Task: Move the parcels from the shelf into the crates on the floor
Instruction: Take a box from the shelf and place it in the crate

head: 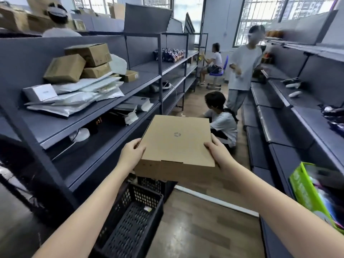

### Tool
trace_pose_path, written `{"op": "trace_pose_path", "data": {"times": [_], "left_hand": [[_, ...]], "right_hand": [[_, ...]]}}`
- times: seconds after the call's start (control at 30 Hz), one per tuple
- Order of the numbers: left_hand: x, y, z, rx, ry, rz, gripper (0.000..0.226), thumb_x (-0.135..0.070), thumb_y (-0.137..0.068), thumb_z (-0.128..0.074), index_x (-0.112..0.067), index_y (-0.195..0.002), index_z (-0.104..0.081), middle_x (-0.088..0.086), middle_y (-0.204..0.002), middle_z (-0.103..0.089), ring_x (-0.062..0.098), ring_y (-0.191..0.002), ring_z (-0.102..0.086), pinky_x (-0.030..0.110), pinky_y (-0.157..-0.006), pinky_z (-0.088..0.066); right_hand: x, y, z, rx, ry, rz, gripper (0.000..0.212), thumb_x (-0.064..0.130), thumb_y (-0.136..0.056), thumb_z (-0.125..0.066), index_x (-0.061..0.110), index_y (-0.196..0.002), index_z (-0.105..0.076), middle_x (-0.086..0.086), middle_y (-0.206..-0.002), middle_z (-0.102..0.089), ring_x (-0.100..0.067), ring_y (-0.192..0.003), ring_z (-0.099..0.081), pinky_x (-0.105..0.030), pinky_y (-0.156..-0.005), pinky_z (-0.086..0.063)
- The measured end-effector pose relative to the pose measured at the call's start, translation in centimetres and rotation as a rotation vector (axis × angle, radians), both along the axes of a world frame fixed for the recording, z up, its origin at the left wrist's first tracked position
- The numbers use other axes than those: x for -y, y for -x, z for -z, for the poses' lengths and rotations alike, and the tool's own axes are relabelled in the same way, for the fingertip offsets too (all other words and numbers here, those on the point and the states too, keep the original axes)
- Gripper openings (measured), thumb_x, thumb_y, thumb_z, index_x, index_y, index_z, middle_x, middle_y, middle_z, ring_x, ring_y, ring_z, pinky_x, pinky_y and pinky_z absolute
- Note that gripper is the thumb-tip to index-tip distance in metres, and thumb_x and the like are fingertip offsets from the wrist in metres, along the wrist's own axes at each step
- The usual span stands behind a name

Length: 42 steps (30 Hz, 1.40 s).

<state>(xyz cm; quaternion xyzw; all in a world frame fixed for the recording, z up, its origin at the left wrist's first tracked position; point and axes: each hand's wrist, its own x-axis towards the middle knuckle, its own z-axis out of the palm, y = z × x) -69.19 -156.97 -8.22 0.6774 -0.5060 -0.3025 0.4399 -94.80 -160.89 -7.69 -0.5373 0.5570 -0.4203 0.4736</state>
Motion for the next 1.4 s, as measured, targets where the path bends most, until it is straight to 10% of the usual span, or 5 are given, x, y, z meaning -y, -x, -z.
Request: {"op": "trace_pose_path", "data": {"times": [0.57,0.8,0.97,1.2,1.4], "left_hand": [[22.1,-5.0,0.1,0.091,-0.095,-0.353,0.021,-0.029,-0.095,-0.049,-0.025,-0.078,-0.060,0.004,-0.078,-0.058,0.022,-0.073,-0.051,0.030,-0.065,-0.034],[28.0,-5.5,-0.9,0.108,-0.097,-0.563,0.033,-0.033,-0.096,-0.047,-0.019,-0.120,-0.066,0.000,-0.107,-0.069,0.022,-0.092,-0.062,0.034,-0.071,-0.046],[32.4,-5.2,-0.2,-0.072,-0.020,-0.734,0.035,-0.039,-0.096,-0.048,-0.023,-0.122,-0.063,-0.014,-0.082,-0.061,0.015,-0.073,-0.055,0.028,-0.066,-0.037],[37.3,-0.8,-1.0,-0.426,0.118,-0.850,0.041,-0.040,-0.096,-0.048,-0.029,-0.135,-0.049,-0.012,-0.125,-0.055,0.007,-0.095,-0.055,0.019,-0.078,-0.042],[37.8,0.7,-1.5,-0.373,0.067,-0.863,0.047,-0.042,-0.098,-0.042,-0.040,-0.144,-0.030,-0.018,-0.147,-0.034,0.004,-0.126,-0.041,0.020,-0.097,-0.033]], "right_hand": [[29.1,-6.8,-2.0,0.003,0.010,-0.334,0.035,0.007,-0.095,-0.041,0.037,-0.114,-0.044,0.008,-0.103,-0.058,-0.011,-0.090,-0.055,-0.019,-0.072,-0.043],[38.9,-9.9,-2.0,0.025,0.003,-0.489,0.035,0.008,-0.096,-0.041,0.037,-0.115,-0.045,0.018,-0.091,-0.055,-0.004,-0.081,-0.054,-0.017,-0.070,-0.043],[46.4,-12.1,-1.9,0.010,0.030,-0.677,0.040,0.012,-0.097,-0.040,0.038,-0.127,-0.044,0.010,-0.109,-0.059,-0.014,-0.094,-0.058,-0.029,-0.082,-0.046],[54.6,-12.8,-2.8,-0.075,0.096,-0.921,0.045,0.015,-0.099,-0.037,0.036,-0.138,-0.037,0.009,-0.124,-0.052,-0.008,-0.101,-0.053,-0.021,-0.074,-0.041],[57.4,-13.6,-3.1,-0.020,0.006,-1.063,0.045,0.015,-0.100,-0.035,0.032,-0.141,-0.037,0.009,-0.122,-0.055,-0.004,-0.096,-0.055,-0.020,-0.070,-0.043]]}}
